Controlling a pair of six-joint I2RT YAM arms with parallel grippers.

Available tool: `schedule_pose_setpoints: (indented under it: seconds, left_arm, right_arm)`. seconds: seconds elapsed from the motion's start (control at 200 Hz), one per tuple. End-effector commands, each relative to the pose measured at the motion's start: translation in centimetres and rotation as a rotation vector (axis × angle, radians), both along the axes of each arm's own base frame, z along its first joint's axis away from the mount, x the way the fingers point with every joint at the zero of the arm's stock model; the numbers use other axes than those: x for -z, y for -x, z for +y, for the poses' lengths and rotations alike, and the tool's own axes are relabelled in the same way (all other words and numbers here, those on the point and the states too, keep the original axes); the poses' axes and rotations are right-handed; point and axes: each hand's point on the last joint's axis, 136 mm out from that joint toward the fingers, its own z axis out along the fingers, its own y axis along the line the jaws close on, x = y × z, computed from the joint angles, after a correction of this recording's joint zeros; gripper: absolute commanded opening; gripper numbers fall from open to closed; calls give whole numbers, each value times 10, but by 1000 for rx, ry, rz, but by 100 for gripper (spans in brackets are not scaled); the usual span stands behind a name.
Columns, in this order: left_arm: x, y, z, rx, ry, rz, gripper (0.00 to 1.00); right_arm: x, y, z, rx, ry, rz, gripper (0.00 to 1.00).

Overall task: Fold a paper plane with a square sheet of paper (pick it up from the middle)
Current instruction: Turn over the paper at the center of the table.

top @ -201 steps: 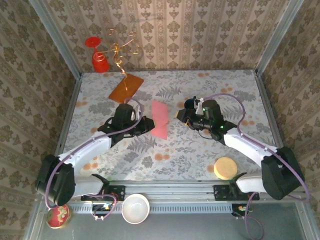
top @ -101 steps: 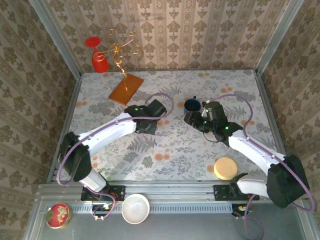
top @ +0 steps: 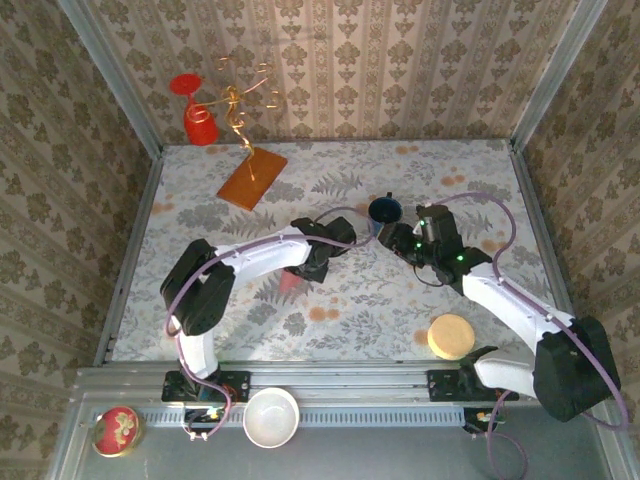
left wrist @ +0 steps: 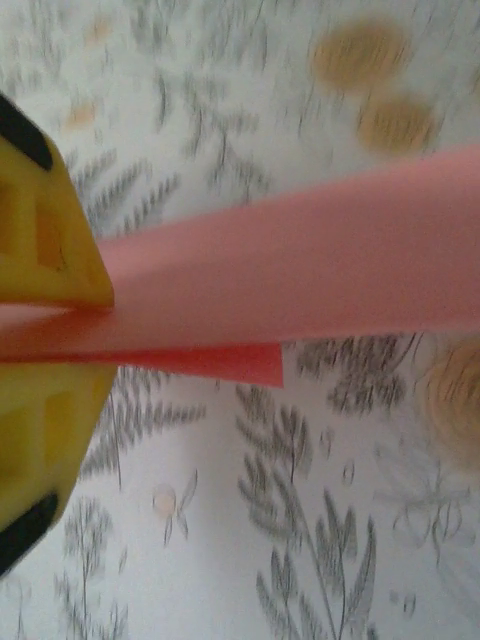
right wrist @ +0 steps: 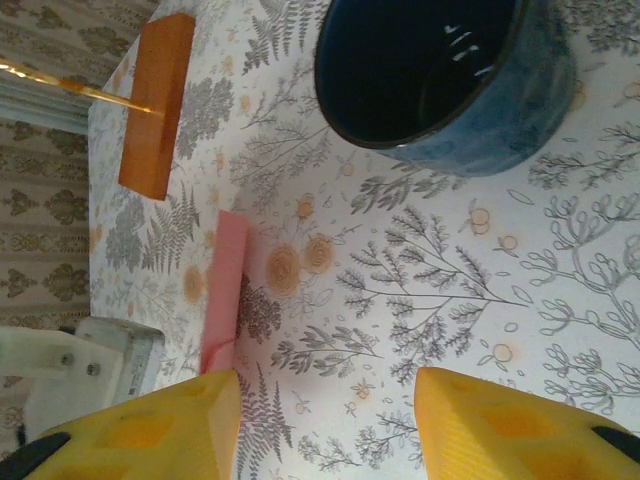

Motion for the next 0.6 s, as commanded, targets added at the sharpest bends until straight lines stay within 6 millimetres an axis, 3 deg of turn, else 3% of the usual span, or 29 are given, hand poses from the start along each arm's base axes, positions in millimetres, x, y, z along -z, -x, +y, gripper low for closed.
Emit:
schedule_pose_setpoints:
  seconds: [0.0,0.15,0.255,0.41,0.565,0.595]
  left_arm:
    - [7,8,-36,-40,295,120,28]
    - [-9,8,-57,-49,568,191,48]
    - [-26,4,-56,-72,701,201,57]
    - [-43,-8,-25,-158,761,141,64]
    - [-40,-16,32,-332,762,66,72]
    - [-40,-16,42,-362,765,54,75]
  right_arm:
    - [-3,1,-4,25,-23,-1,51]
    - [-1,2,-2,6,-17,2,51]
    - [-1,1,5,-26,-17,-1,51]
    - [2,2,31,-96,3,14,52]
    - [16,9,77,-206,45,56,50]
    - [26,10,87,-230,59,82,49]
